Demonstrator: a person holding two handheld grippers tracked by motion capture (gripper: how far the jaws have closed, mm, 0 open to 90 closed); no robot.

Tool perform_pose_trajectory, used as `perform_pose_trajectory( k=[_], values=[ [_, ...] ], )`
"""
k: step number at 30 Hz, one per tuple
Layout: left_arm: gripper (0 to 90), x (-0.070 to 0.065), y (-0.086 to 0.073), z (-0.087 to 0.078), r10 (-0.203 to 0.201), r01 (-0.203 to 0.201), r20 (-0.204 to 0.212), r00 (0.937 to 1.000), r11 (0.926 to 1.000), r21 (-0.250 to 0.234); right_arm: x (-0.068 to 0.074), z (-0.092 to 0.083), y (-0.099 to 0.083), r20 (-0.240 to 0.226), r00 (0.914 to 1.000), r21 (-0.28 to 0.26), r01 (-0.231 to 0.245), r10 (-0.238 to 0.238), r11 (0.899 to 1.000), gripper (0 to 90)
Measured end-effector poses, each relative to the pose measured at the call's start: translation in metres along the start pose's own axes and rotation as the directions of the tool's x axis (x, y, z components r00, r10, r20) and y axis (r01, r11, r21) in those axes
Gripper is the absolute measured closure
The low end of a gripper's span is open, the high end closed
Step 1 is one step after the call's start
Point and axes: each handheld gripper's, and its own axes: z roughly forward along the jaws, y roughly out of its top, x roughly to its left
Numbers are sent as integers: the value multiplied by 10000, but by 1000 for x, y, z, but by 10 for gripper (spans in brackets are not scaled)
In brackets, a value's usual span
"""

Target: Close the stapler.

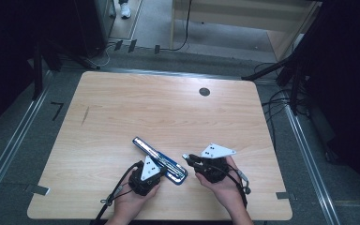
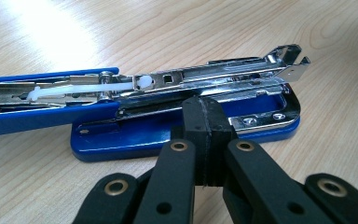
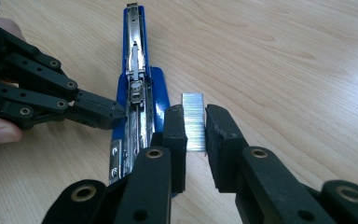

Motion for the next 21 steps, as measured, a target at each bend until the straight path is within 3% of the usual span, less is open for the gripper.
perform_pose_trajectory(
  k=[21],
  values=[
    [900,1,0,0,-48,48,31,10000,10000,-12,23,0,14,-240,9993,351,284,-276,9990,801]
  ],
)
